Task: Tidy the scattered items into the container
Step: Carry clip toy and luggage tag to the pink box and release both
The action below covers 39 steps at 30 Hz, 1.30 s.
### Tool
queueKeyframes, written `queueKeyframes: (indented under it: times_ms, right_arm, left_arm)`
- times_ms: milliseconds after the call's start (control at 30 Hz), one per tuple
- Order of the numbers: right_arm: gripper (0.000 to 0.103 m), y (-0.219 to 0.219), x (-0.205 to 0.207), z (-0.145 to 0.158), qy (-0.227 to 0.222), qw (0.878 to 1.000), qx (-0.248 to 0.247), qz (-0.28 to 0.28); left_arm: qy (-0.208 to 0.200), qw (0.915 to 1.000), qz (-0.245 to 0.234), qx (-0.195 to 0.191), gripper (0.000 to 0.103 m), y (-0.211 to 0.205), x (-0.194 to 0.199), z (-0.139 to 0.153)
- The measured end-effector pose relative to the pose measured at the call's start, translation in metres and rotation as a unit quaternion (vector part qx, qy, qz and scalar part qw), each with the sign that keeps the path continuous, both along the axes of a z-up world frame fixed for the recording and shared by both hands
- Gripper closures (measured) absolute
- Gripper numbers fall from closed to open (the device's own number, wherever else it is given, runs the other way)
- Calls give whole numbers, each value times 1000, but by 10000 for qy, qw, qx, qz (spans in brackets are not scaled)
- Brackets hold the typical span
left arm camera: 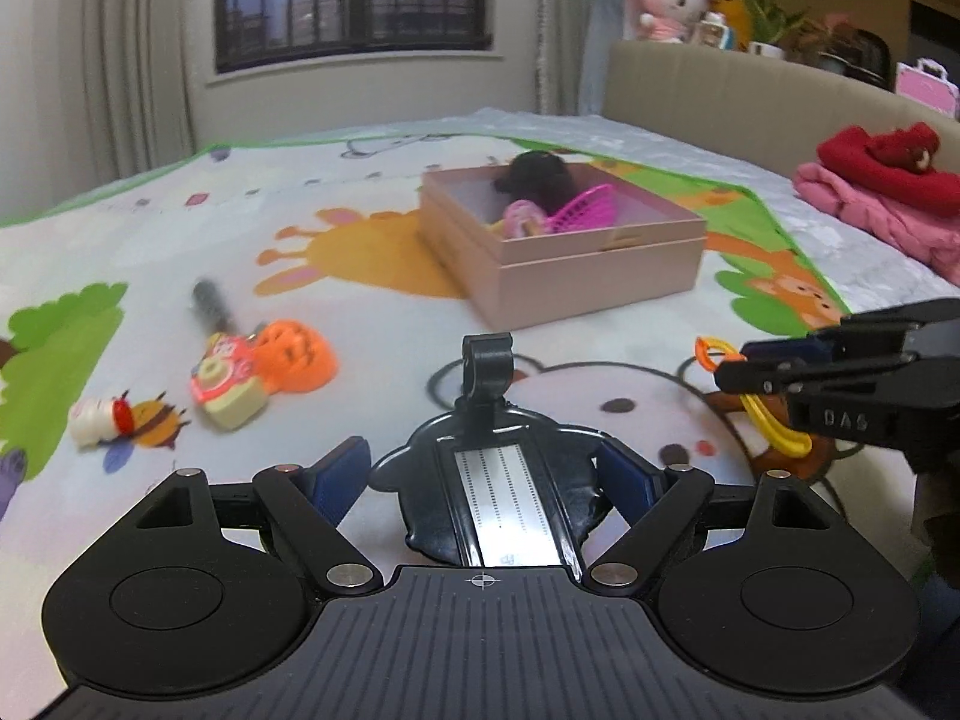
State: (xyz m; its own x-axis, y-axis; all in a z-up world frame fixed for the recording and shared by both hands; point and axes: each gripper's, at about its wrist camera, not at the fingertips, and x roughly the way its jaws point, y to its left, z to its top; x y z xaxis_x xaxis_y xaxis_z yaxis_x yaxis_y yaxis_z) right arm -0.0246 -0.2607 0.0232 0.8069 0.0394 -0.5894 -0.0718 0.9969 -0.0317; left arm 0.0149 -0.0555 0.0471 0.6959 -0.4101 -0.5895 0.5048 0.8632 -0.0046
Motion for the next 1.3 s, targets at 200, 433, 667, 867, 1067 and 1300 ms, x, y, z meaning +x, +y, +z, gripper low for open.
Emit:
queueKeyframes:
  times_ms: [200,433,667,867,1067,1300]
  right_arm:
    - [82,-7,-14,14,-206,9997,115,50]
    - [82,-17,-26,25,-339,9992,226,41]
    - [82,-36,-34,31,-380,9988,307,-42]
    - [82,-52,-27,41,-468,9975,536,-24]
    - [82,-74,20,85,-939,9923,807,-34]
    - [82,-98,131,120,-958,9878,1230,-19]
  left_arm:
    - [-94,9998,-154,-30,16,-13,-8,11]
    - [-215,9989,-422,5,16,-33,-12,20]
    - [-301,9979,-565,26,16,-53,-3,26]
    - [-465,9966,-669,-125,16,-66,29,45]
    - [-1012,9920,-692,-299,16,-92,89,68]
    - [-993,9901,-779,-621,7,-122,181,74]
